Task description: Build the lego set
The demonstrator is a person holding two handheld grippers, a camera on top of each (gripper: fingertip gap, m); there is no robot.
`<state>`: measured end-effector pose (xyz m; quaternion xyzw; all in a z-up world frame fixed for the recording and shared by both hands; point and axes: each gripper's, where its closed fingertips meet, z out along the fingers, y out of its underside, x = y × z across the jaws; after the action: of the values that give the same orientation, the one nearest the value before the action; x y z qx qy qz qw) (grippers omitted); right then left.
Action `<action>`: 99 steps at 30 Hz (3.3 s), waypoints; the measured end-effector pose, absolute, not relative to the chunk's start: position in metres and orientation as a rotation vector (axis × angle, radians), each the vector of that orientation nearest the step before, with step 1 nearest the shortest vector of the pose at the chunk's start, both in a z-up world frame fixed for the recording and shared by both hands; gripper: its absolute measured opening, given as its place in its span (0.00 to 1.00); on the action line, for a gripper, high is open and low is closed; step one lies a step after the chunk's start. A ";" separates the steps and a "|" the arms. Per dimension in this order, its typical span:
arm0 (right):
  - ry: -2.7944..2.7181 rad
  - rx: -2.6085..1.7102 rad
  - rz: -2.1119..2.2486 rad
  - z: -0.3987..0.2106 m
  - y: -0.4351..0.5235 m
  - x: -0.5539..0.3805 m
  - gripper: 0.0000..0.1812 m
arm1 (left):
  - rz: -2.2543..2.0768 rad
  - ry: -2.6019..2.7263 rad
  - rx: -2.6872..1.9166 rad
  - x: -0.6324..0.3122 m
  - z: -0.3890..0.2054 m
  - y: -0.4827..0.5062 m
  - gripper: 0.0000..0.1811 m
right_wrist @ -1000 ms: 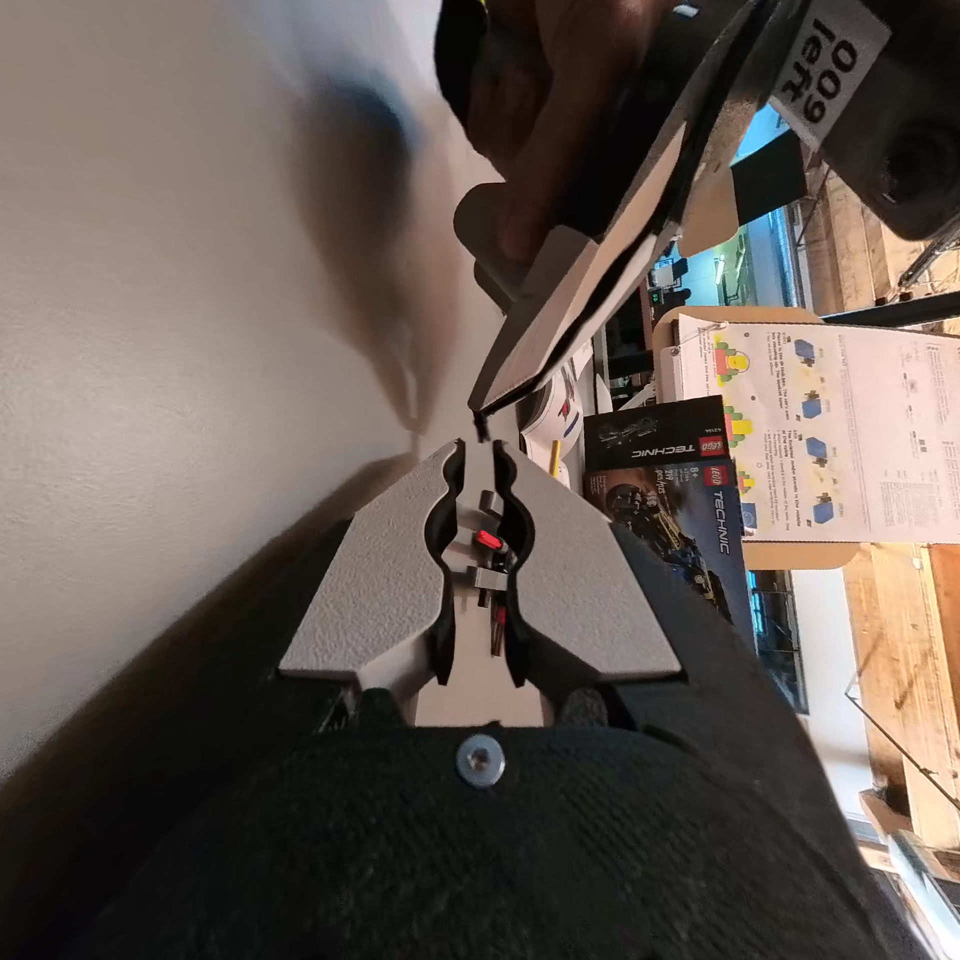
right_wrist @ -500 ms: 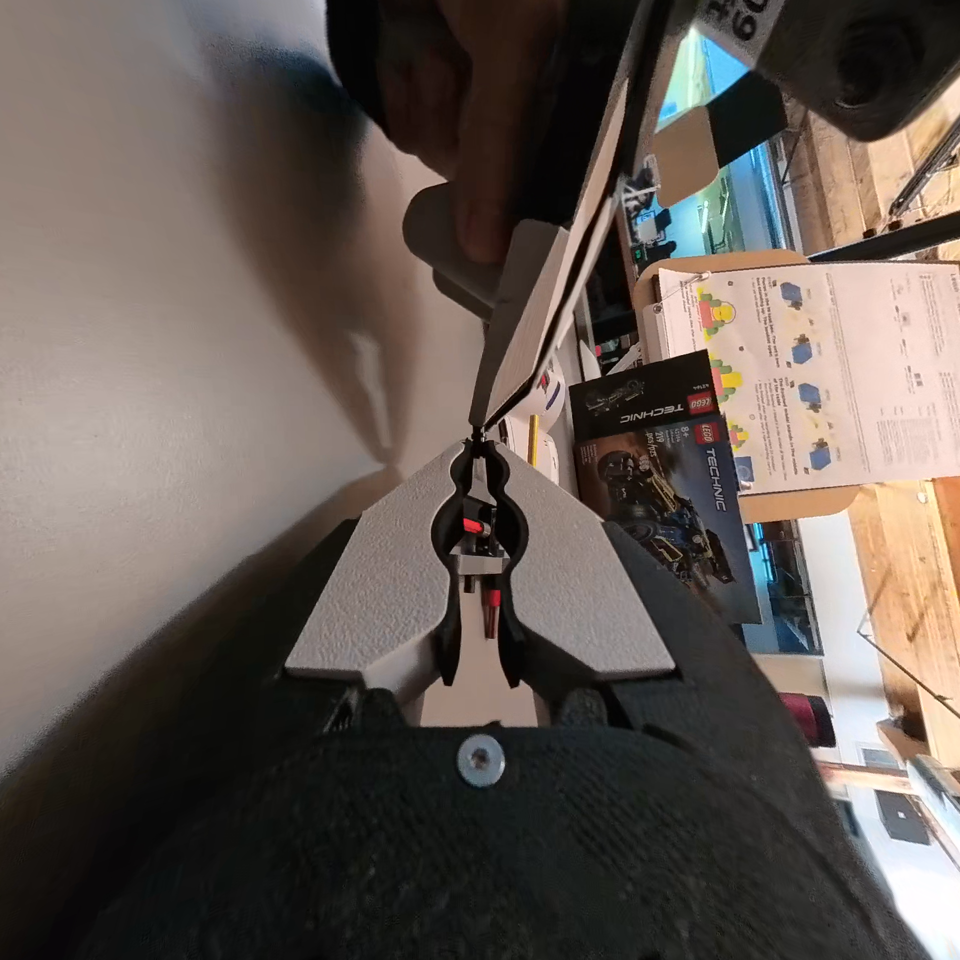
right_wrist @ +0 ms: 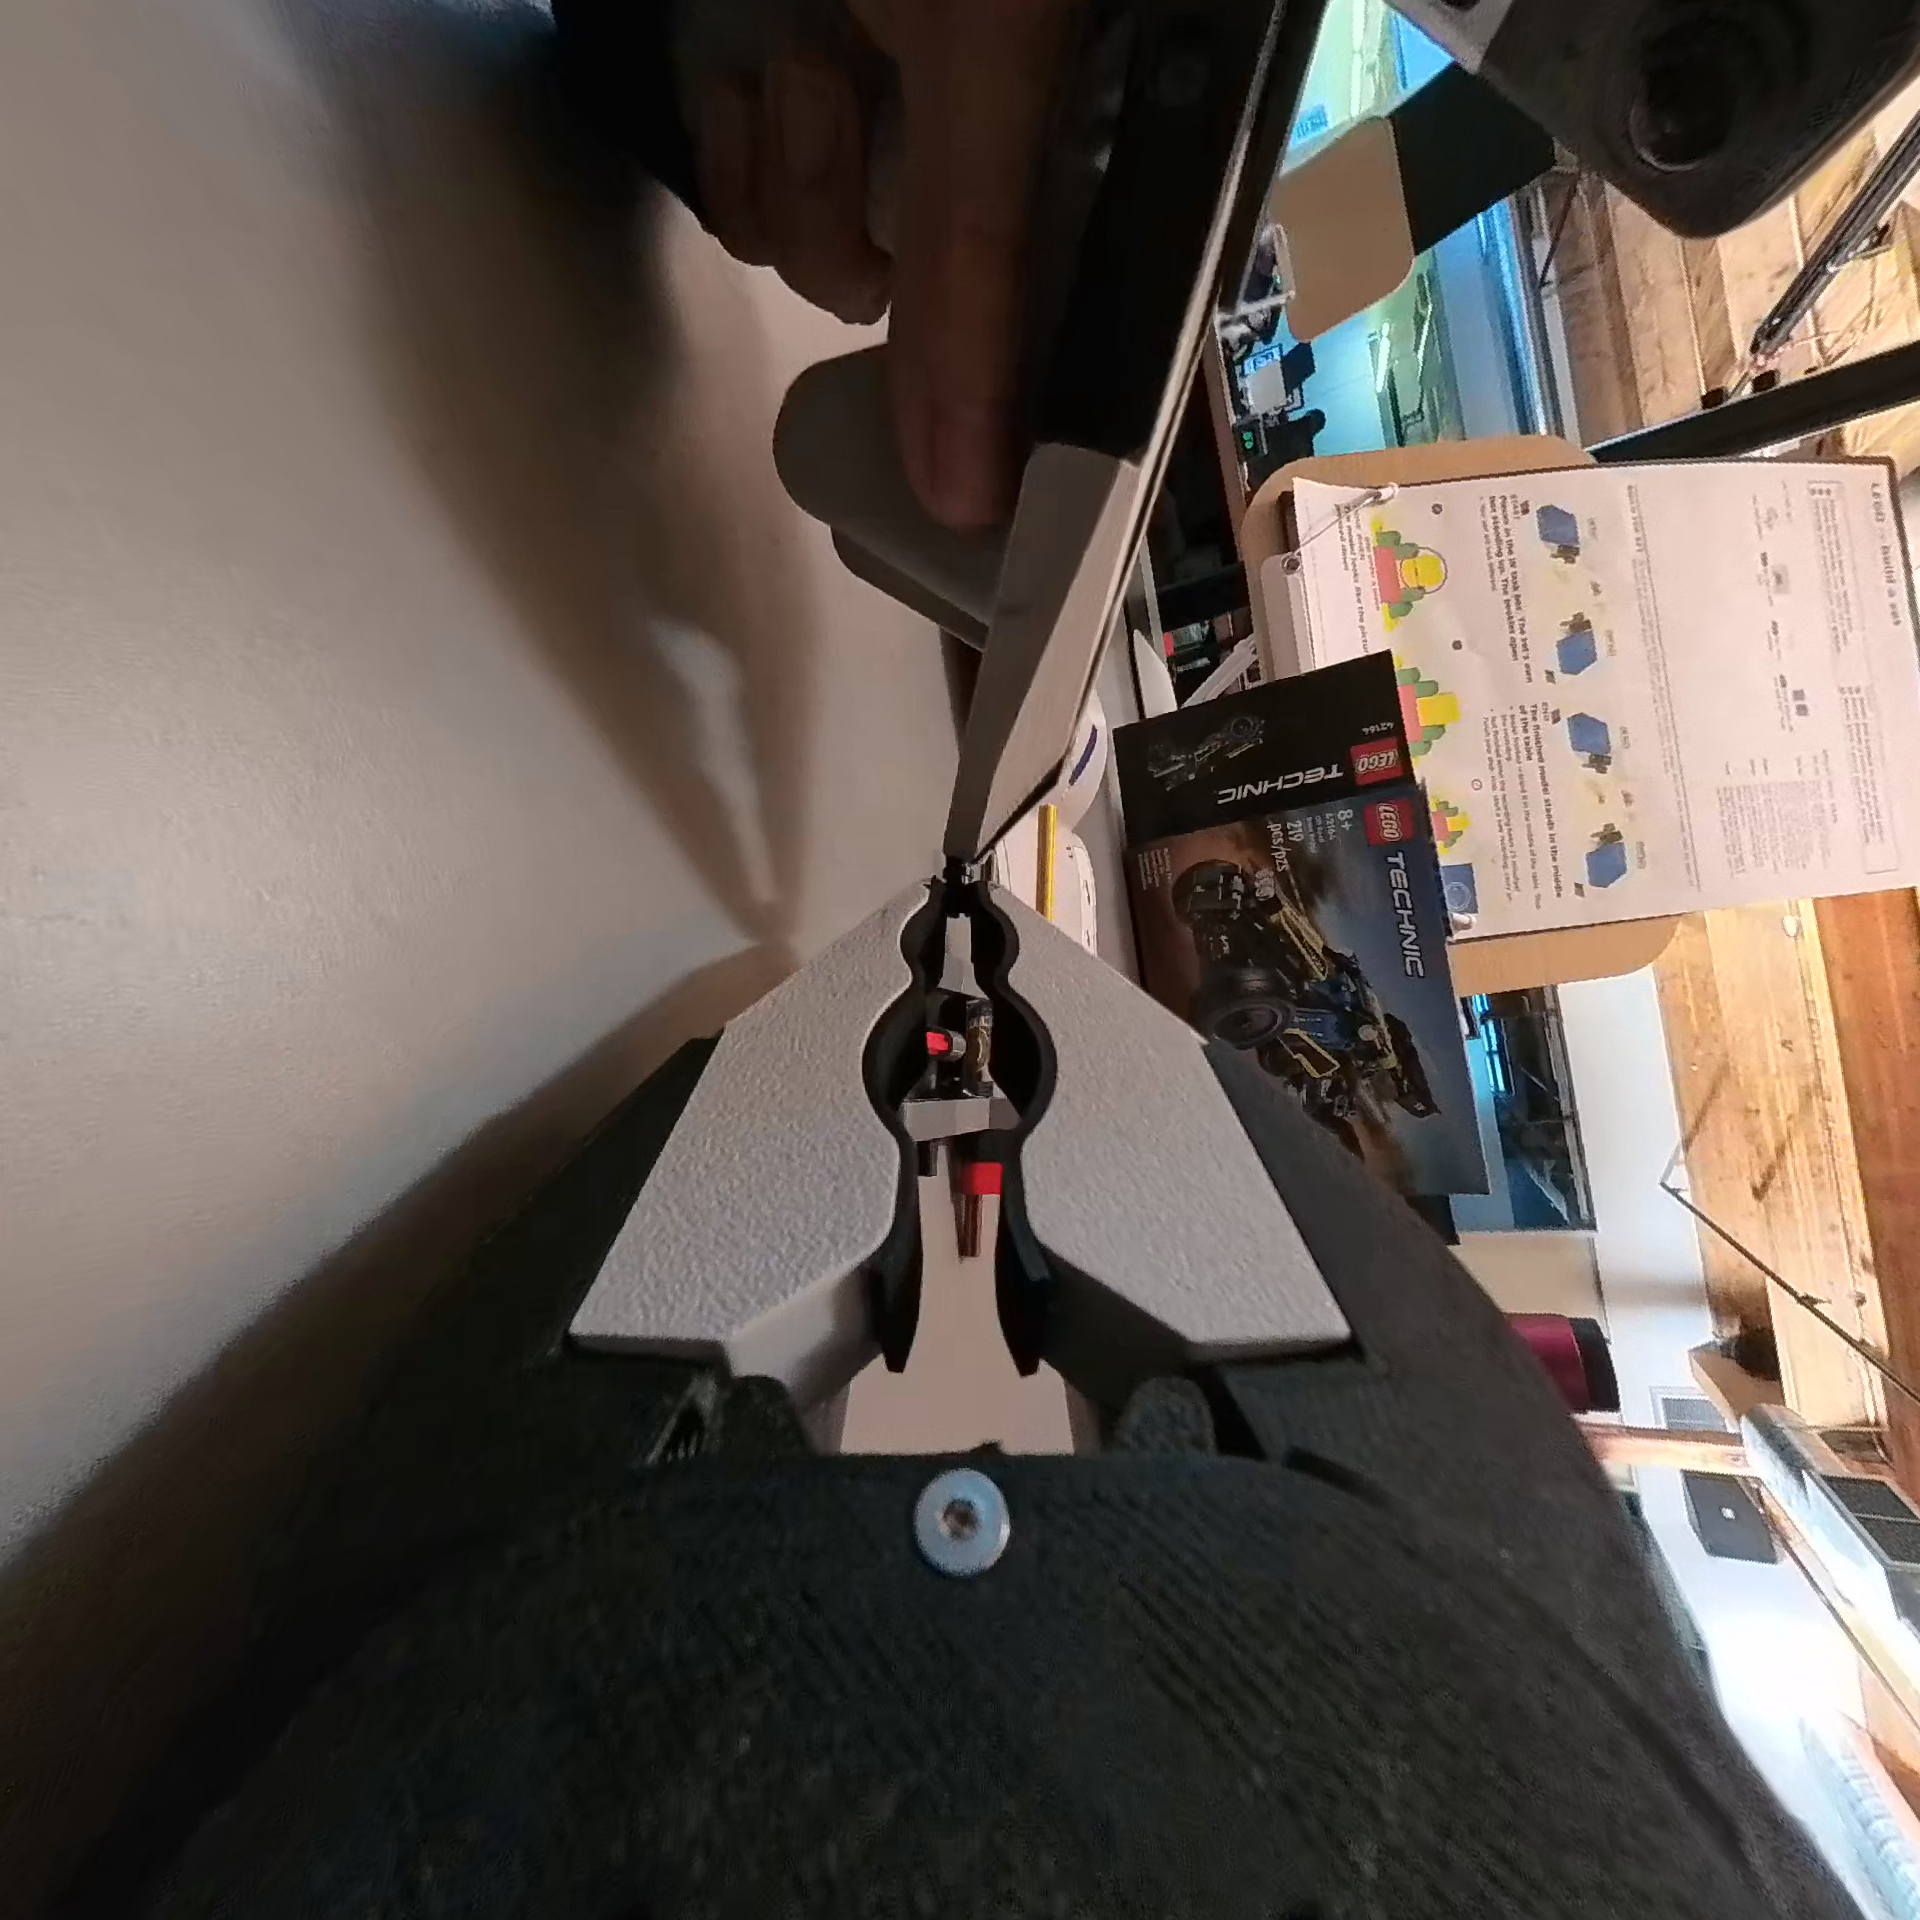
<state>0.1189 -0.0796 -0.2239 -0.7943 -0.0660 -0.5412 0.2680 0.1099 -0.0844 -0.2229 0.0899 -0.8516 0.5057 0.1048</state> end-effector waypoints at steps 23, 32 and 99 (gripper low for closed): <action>-0.108 -2.343 -1.761 -0.237 -0.111 0.133 0.03 | 1.440 -2.760 -0.132 0.134 -0.234 -0.099 0.01; -0.061 -2.282 -1.777 -0.233 -0.127 0.127 0.09 | 1.537 -2.747 -0.059 0.125 -0.224 -0.109 0.01; 0.143 -2.086 -1.256 -0.222 -0.132 0.135 0.04 | 1.424 -2.883 -0.213 0.127 -0.236 -0.112 0.00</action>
<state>0.1354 -0.1323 -0.2217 -0.8030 0.0551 -0.4836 0.3439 0.1266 -0.1118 -0.2364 -0.0662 -0.8939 0.4416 -0.0405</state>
